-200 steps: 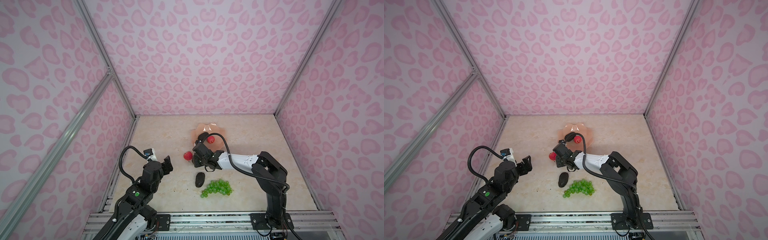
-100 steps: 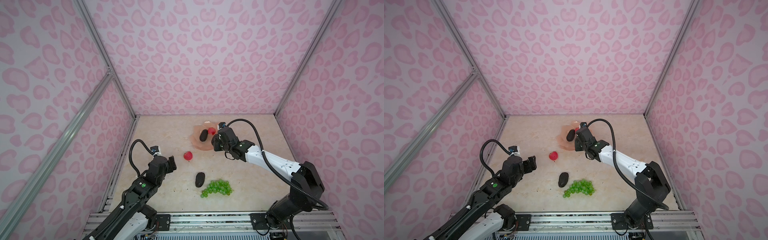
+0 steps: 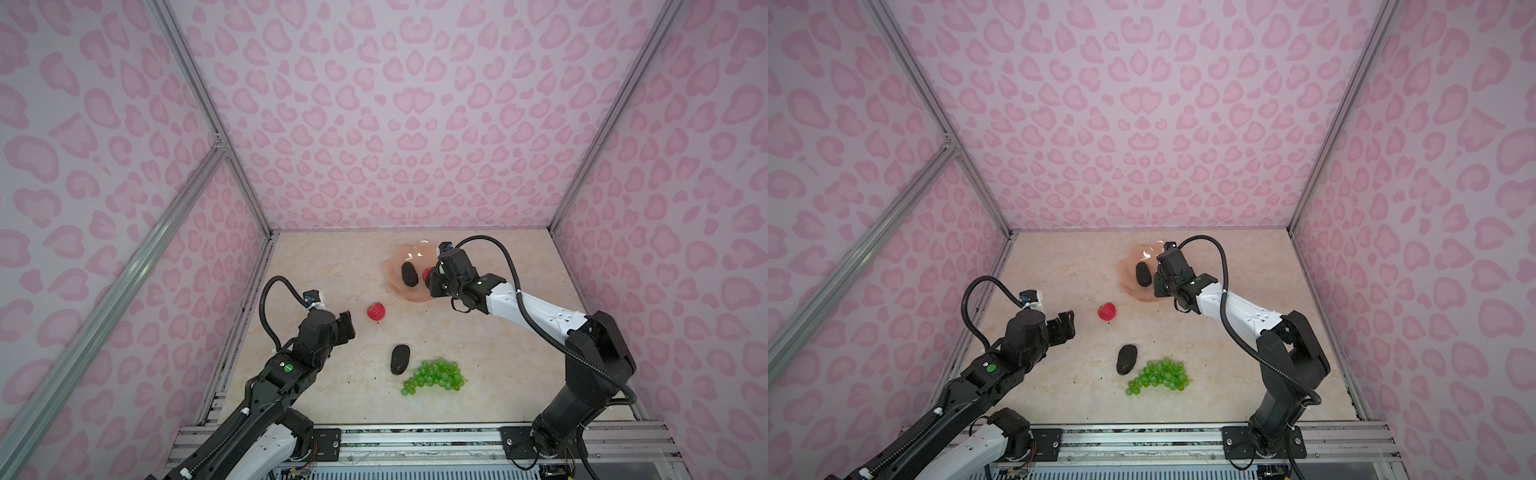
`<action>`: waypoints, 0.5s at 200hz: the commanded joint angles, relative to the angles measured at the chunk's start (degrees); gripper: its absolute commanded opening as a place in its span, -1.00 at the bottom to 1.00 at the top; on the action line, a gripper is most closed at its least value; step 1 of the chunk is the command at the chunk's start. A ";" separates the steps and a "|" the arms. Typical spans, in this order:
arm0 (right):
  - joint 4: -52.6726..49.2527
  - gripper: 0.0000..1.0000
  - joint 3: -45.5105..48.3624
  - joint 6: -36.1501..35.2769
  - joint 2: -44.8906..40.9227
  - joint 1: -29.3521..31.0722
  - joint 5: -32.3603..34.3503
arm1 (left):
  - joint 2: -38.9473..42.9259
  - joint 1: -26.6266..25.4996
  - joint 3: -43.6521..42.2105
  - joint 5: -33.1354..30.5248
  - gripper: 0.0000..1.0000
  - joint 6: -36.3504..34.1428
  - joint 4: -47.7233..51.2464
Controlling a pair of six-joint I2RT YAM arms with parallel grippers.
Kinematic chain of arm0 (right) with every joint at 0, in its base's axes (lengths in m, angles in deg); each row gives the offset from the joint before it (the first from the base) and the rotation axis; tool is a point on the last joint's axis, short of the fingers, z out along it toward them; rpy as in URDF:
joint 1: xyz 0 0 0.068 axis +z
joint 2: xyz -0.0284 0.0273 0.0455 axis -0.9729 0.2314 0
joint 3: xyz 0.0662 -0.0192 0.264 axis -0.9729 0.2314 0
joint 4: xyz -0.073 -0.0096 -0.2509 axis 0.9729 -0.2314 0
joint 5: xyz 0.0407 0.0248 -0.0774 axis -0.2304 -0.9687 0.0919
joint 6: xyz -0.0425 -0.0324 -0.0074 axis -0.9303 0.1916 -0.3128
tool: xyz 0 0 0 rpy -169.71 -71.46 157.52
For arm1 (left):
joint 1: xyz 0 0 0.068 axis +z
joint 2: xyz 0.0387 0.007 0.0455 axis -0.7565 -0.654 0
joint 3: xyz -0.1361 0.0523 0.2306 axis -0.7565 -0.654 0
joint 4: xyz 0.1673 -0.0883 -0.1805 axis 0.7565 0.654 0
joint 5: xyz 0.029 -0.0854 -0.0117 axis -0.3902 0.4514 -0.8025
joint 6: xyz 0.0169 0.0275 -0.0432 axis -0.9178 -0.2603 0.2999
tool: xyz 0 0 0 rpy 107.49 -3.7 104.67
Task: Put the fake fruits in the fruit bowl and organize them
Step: 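Grasp the farther avocado with the right gripper while the left gripper withdraws, then lower the avocado into the bowl with right gripper while left grasps the other apple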
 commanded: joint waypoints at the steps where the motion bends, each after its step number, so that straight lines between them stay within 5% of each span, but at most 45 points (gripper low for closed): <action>1: 2.17 -0.31 -2.35 -1.09 2.94 -1.25 -2.47 | -0.99 0.06 0.73 0.70 0.71 -0.18 -1.97; 100: 2.53 -0.29 -5.80 0.55 13.33 -1.37 -4.38 | -17.14 0.23 6.06 8.49 0.71 -1.08 -6.55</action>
